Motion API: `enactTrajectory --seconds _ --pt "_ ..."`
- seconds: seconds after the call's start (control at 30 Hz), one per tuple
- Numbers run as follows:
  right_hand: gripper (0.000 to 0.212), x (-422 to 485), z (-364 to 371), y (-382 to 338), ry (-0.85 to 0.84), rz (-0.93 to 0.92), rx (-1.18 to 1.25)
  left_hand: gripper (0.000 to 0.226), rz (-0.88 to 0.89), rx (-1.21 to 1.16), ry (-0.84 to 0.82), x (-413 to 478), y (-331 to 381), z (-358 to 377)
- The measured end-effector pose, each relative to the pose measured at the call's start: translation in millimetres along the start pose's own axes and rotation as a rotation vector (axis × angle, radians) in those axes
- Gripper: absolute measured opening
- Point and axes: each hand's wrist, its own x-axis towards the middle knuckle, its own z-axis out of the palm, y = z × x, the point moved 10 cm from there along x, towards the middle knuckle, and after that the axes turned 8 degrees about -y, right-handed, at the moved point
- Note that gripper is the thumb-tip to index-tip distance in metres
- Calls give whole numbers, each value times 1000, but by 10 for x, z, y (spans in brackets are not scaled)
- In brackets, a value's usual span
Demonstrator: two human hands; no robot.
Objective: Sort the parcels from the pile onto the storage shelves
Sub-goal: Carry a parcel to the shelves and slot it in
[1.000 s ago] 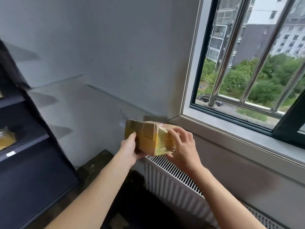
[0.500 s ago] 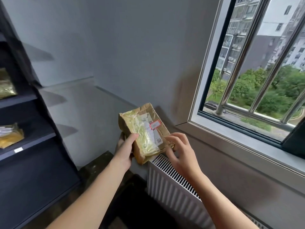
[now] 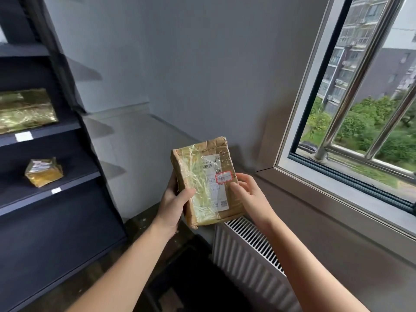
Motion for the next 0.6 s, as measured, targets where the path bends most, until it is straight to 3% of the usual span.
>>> enactTrajectory --seconds 0.17,0.33,0.43,0.53,0.6 --pt "28 94 601 -41 -211 37 111 60 -26 3 78 -324 54 -397" --pt "34 142 1542 -236 -426 51 84 55 -54 1 291 -879 252 -1162" --pt "42 110 2093 -406 -498 32 71 57 -63 12 380 -1233 447 -1568" --pt "52 28 2773 -646 -566 14 40 46 -55 21 484 -1688 723 -2023" --pt "48 -52 3280 -780 -603 18 40 34 -43 40 549 -2033 926 -2352"
